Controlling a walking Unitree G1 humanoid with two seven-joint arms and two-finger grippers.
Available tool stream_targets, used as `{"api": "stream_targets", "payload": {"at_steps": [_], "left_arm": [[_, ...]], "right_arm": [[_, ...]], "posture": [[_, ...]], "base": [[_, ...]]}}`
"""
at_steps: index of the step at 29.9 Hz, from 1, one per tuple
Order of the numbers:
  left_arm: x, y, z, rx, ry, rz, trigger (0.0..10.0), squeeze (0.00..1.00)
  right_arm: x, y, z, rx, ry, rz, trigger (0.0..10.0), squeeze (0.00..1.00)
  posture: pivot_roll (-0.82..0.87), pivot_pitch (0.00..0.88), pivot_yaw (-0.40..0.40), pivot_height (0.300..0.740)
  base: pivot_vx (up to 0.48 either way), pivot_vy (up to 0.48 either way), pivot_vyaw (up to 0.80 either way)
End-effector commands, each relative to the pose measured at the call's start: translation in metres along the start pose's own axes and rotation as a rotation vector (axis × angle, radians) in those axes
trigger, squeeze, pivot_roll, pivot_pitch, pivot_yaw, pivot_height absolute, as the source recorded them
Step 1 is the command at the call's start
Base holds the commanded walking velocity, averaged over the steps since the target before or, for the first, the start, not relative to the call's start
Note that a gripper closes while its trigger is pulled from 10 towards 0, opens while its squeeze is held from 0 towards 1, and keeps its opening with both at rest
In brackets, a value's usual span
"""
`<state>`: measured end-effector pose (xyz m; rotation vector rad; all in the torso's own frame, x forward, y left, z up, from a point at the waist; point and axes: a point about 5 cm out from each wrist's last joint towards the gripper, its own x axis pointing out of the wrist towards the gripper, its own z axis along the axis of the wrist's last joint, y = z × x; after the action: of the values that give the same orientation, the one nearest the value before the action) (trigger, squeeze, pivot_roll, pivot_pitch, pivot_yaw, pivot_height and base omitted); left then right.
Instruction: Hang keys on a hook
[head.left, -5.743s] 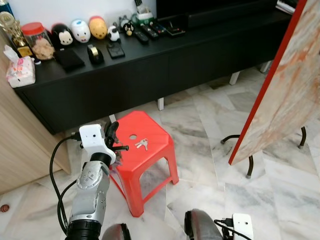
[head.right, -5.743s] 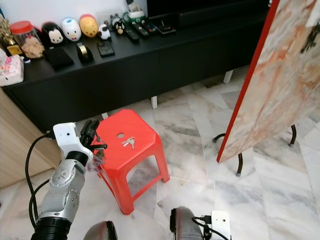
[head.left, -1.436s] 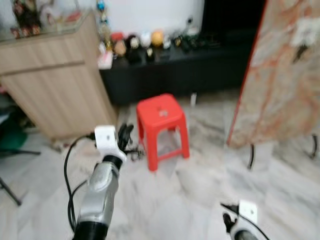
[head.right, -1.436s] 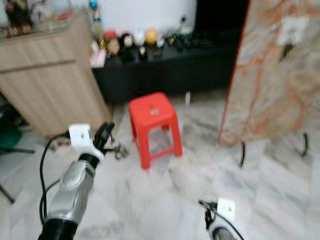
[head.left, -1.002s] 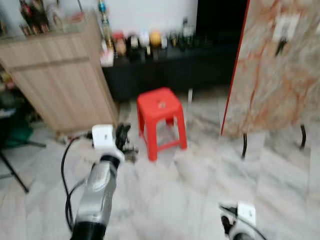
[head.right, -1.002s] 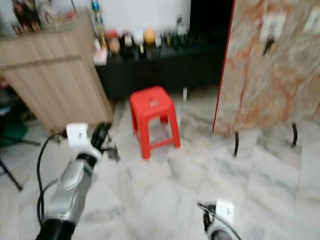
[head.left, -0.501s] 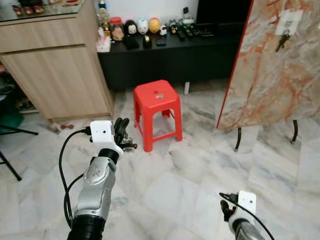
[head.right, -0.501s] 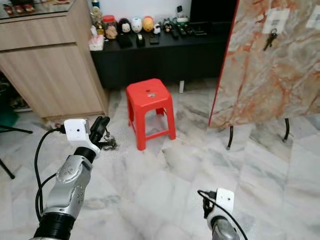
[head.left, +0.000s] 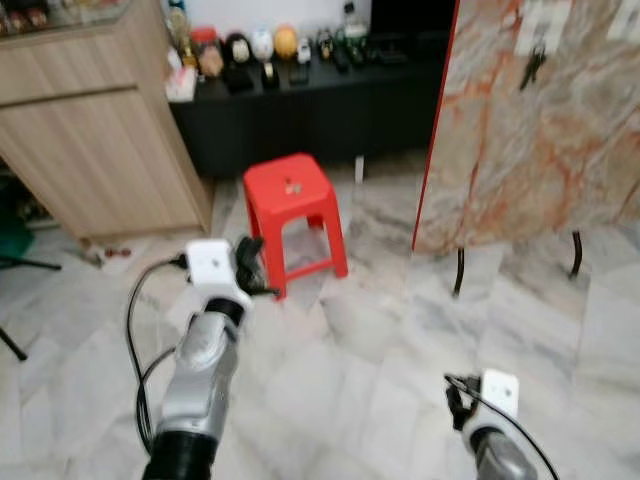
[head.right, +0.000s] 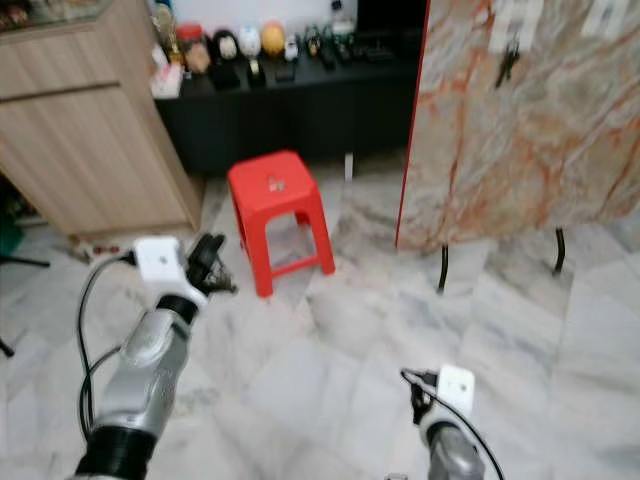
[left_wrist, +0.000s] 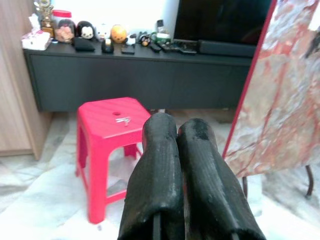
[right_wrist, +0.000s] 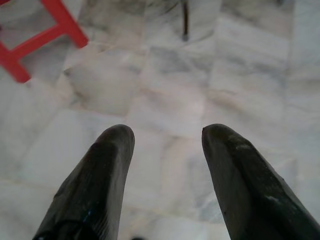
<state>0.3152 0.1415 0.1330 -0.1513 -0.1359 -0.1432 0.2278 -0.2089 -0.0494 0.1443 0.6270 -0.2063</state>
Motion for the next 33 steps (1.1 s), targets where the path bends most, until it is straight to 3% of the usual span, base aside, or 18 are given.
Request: {"api": "stream_targets", "payload": {"at_steps": [1,20,24,33], "left_arm": [[-0.001,0.006,0.002,0.028,-0.003,0.011,10.0,0.0],[0.001,0.005,0.003,0.019,-0.014,0.019,10.0,0.0],[0.001,0.005,0.003,0.011,-0.016,0.022,10.0,0.0],[0.002,0.002,0.004,0.011,-0.013,-0.002,10.0,0.0]], "right_arm": [[0.001,0.007,0.003,0.013,-0.015,0.02,10.0,0.0],[0.005,0.008,0.016,-0.009,-0.049,0.032,10.0,0.0],[0.006,0.007,0.021,-0.011,-0.071,0.031,10.0,0.0],[0.007,0.003,0.076,-0.152,-0.345,0.107,10.0,0.0]], "posture": [[-0.15,0.072,0.005,0.74],[-0.16,0.055,-0.005,0.74],[-0.15,0.055,-0.005,0.74],[-0.17,0.054,0.0,0.74]], "base": [[0.0,-0.307,0.0],[0.0,-0.309,0.0],[0.0,0.0,0.0],[0.0,0.0,0.0]]}}
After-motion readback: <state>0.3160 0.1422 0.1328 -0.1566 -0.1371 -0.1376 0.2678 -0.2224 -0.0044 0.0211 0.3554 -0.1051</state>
